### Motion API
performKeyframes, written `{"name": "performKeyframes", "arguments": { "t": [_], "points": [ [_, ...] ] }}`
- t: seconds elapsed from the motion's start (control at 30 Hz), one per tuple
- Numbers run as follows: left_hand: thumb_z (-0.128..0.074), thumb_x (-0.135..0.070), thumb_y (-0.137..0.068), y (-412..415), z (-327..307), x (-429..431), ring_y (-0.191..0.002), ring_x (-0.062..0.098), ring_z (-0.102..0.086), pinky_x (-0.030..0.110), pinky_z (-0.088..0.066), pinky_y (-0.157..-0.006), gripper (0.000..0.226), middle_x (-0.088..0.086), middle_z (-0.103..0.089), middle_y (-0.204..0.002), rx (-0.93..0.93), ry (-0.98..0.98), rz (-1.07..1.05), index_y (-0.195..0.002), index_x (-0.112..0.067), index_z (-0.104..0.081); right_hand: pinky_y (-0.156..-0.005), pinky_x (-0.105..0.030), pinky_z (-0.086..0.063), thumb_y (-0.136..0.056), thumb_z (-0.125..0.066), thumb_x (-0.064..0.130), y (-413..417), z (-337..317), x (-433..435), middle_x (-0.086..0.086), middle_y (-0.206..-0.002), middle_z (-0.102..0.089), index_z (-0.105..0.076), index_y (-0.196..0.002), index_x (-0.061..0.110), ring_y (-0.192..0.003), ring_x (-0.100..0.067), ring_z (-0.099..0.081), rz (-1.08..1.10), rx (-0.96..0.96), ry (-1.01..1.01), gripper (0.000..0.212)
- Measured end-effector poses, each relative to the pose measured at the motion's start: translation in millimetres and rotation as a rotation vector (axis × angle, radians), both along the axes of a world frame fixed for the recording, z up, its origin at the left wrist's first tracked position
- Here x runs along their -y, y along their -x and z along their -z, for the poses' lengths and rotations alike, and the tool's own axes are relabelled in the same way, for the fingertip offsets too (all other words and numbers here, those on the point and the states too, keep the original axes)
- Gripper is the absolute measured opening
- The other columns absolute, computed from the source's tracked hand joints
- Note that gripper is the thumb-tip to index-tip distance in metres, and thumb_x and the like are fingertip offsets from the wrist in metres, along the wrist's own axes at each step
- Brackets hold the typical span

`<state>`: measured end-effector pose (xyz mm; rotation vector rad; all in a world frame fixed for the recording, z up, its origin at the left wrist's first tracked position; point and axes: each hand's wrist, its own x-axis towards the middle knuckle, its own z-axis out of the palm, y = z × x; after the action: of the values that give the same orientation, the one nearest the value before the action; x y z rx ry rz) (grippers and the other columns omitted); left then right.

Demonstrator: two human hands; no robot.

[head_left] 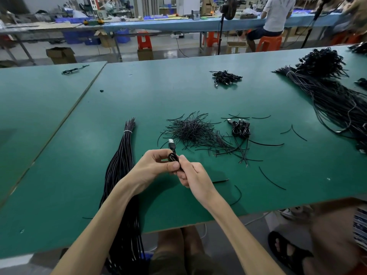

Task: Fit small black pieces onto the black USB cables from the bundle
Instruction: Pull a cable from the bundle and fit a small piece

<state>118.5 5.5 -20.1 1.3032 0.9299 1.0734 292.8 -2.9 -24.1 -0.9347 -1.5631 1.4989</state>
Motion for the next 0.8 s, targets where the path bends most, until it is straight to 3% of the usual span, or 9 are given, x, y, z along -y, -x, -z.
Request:
{"name": "performKeyframes", "arguments": {
  "t": [0.07, 0.2, 0.37, 0.53, 0.67, 0.8],
  "points": [
    [-0.086, -0.029, -0.082, 0, 0, 1, -0.086, 0.045, -0.064, 0.07, -0.044, -0.097, 0.043, 0.031, -0.069, -0.089, -0.017, -0.014, 0.008, -0.097, 0.008, -0.069, -0.055, -0.025, -0.025, -0.112, -0.034, 0.04, 1, 2, 0, 0.009, -0.056, -0.035, -0.042, -0.065, 0.017, -0.052, -0.01, -0.027, 0.033, 0.055, -0.031, 0.053],
    [-0.082, -0.026, -0.087, -1, 0, 2, -0.081, 0.04, -0.067, 0.058, -0.05, -0.092, 0.036, 0.028, -0.07, -0.083, -0.027, -0.035, -0.039, -0.094, 0.007, -0.07, -0.057, -0.029, -0.027, -0.108, -0.035, 0.054, 4, 5, 0, 0.011, -0.053, -0.039, -0.043, -0.058, 0.024, -0.052, -0.007, -0.031, 0.094, 0.112, -0.071, 0.058],
    [-0.079, -0.025, -0.089, -1, 3, 1, -0.077, 0.03, -0.064, 0.04, -0.048, -0.08, 0.03, 0.022, -0.07, -0.081, -0.086, -0.064, -0.133, -0.094, 0.004, -0.07, -0.06, -0.031, -0.037, -0.096, -0.031, 0.077, 5, 11, 1, 0.013, -0.058, -0.053, -0.051, -0.066, 0.027, -0.054, -0.004, -0.044, 0.145, 0.256, -0.192, 0.062],
    [-0.079, -0.014, -0.084, -3, 4, 1, -0.075, 0.015, -0.065, 0.024, -0.052, -0.076, 0.005, 0.01, -0.075, -0.085, -0.159, -0.135, -0.236, -0.088, -0.016, -0.078, -0.058, -0.028, -0.04, -0.102, -0.047, 0.063, 4, 14, -1, 0.009, -0.065, -0.06, -0.056, -0.08, 0.033, -0.057, -0.003, -0.051, 0.207, 0.331, -0.237, 0.038],
    [-0.077, 0.002, -0.084, -6, 4, -1, -0.077, 0.015, -0.07, 0.019, -0.054, -0.076, 0.015, 0.01, -0.077, -0.084, -0.227, -0.198, -0.283, -0.087, -0.013, -0.078, -0.054, -0.018, -0.037, -0.102, -0.052, 0.057, 2, 12, 0, 0.009, -0.063, -0.058, -0.06, -0.083, 0.028, -0.054, -0.002, -0.048, 0.219, 0.248, -0.225, 0.036],
    [-0.077, 0.0, -0.086, -8, 4, -1, -0.071, 0.011, -0.068, 0.019, -0.053, -0.076, 0.009, 0.007, -0.074, -0.075, -0.299, -0.234, -0.289, -0.086, -0.009, -0.075, -0.059, -0.024, -0.041, -0.106, -0.045, 0.051, 2, 11, 0, 0.009, -0.066, -0.058, -0.068, -0.088, 0.019, -0.059, -0.002, -0.049, 0.234, 0.221, -0.192, 0.044]
  ]
}}
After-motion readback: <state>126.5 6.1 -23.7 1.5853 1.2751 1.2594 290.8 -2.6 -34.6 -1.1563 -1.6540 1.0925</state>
